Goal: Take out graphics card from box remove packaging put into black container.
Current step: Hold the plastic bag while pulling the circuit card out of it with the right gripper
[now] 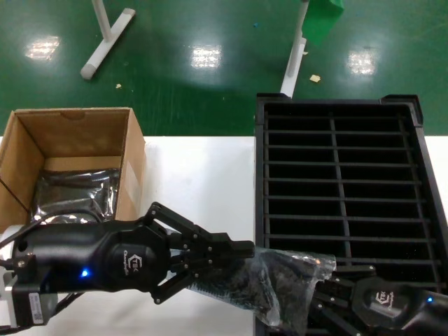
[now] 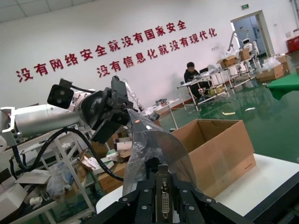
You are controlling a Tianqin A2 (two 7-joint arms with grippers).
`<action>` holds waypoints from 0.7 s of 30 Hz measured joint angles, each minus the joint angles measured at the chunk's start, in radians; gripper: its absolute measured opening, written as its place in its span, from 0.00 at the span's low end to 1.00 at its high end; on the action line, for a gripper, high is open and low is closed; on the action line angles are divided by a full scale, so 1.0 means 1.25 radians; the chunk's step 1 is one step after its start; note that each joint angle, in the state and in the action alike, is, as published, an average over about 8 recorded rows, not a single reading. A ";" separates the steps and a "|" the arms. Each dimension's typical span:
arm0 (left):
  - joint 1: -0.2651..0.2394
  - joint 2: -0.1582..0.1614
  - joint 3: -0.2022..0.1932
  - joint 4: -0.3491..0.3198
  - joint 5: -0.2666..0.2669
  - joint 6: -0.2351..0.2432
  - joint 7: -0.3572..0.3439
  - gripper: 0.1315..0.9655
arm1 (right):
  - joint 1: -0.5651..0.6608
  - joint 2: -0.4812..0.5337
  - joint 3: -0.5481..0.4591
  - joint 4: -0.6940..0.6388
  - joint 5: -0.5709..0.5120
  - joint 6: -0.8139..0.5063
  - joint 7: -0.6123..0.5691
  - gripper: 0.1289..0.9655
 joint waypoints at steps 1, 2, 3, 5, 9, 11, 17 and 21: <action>-0.001 -0.001 0.002 0.002 0.000 0.000 0.002 0.01 | 0.001 0.000 0.000 -0.001 0.000 0.000 0.000 0.09; -0.003 -0.002 0.004 0.005 0.000 0.000 0.003 0.01 | 0.001 0.000 -0.001 -0.001 0.000 -0.001 0.001 0.09; -0.004 -0.003 0.006 0.009 0.000 0.000 0.005 0.01 | 0.002 0.000 -0.001 -0.001 0.000 -0.001 0.001 0.09; -0.008 -0.006 0.012 0.016 0.000 0.000 0.010 0.01 | 0.003 0.000 -0.001 -0.002 0.000 -0.001 0.002 0.09; -0.013 -0.015 0.027 0.033 -0.003 0.000 0.020 0.01 | 0.005 0.001 -0.003 -0.001 0.001 -0.002 0.005 0.09; -0.015 -0.019 0.035 0.042 -0.005 0.000 0.026 0.01 | 0.005 0.001 -0.003 0.000 0.001 -0.003 0.006 0.09; -0.025 -0.035 0.059 0.065 -0.015 0.001 0.040 0.01 | 0.007 0.003 -0.006 0.005 -0.001 -0.003 0.009 0.09; -0.038 -0.048 0.073 0.082 -0.026 0.001 0.048 0.01 | 0.007 0.005 -0.006 0.008 -0.002 -0.002 0.011 0.09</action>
